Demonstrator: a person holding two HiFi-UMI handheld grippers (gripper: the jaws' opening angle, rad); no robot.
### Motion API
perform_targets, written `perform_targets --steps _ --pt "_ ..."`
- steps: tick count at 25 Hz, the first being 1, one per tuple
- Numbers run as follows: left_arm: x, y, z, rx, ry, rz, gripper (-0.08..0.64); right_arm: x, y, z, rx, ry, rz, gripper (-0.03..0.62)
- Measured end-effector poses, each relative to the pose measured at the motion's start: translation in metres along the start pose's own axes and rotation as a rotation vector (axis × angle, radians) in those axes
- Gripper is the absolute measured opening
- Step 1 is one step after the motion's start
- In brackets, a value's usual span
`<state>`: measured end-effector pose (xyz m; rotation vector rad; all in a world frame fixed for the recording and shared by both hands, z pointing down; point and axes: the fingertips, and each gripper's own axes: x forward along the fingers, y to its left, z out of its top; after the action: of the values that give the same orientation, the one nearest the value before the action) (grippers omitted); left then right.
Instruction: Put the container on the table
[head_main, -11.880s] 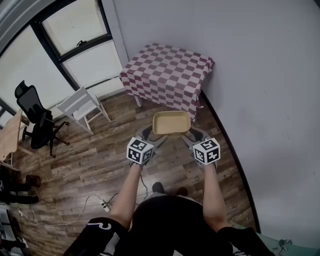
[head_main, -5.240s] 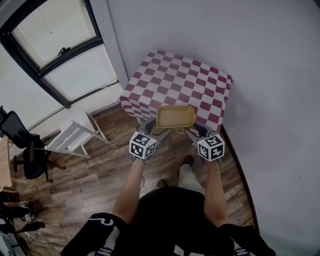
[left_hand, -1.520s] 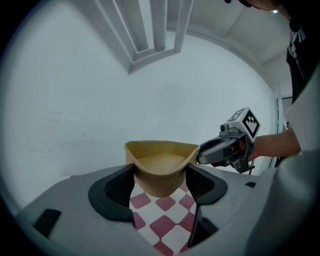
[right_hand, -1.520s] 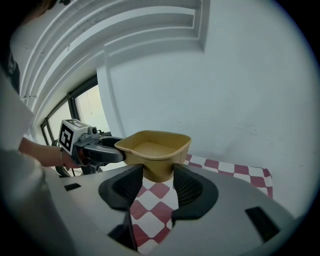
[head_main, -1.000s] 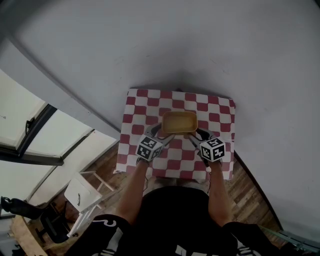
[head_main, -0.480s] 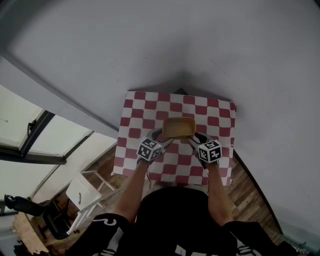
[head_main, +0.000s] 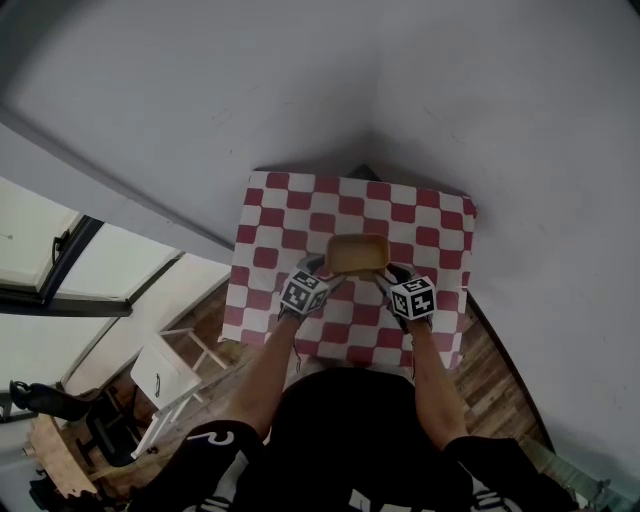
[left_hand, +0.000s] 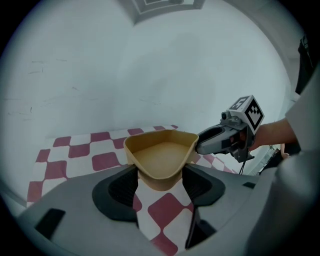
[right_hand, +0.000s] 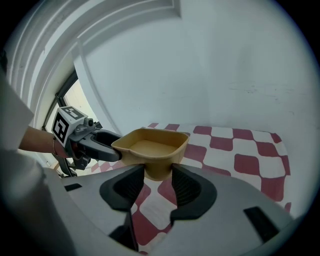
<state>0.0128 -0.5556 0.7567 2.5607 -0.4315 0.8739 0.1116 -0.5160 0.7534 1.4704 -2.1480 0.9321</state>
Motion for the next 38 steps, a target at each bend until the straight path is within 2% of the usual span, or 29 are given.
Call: perform_targets --steps 8,19,21,22,23,27,38 --pt "0.014 0.008 -0.033 -0.006 0.076 0.024 0.286 0.022 -0.001 -0.029 0.031 0.089 0.015 0.184" --pt "0.018 0.018 -0.066 -0.053 0.121 0.015 0.287 0.043 0.003 -0.056 0.064 0.156 0.022 0.164" --pt "0.019 0.022 -0.072 -0.048 0.129 0.025 0.285 0.046 0.001 -0.059 0.075 0.16 0.0 0.116" --pt "0.019 0.023 -0.076 -0.038 0.139 0.029 0.282 0.047 0.0 -0.06 0.081 0.162 -0.014 0.036" --pt "0.019 0.024 -0.08 -0.025 0.152 0.031 0.279 0.047 -0.002 -0.061 0.088 0.167 -0.024 0.012" --pt "0.02 0.026 -0.09 -0.017 0.179 0.029 0.275 0.048 -0.001 -0.068 0.102 0.192 -0.027 0.012" --pt "0.009 0.036 -0.099 -0.03 0.172 0.032 0.262 0.044 0.01 -0.065 0.103 0.178 -0.044 0.012"
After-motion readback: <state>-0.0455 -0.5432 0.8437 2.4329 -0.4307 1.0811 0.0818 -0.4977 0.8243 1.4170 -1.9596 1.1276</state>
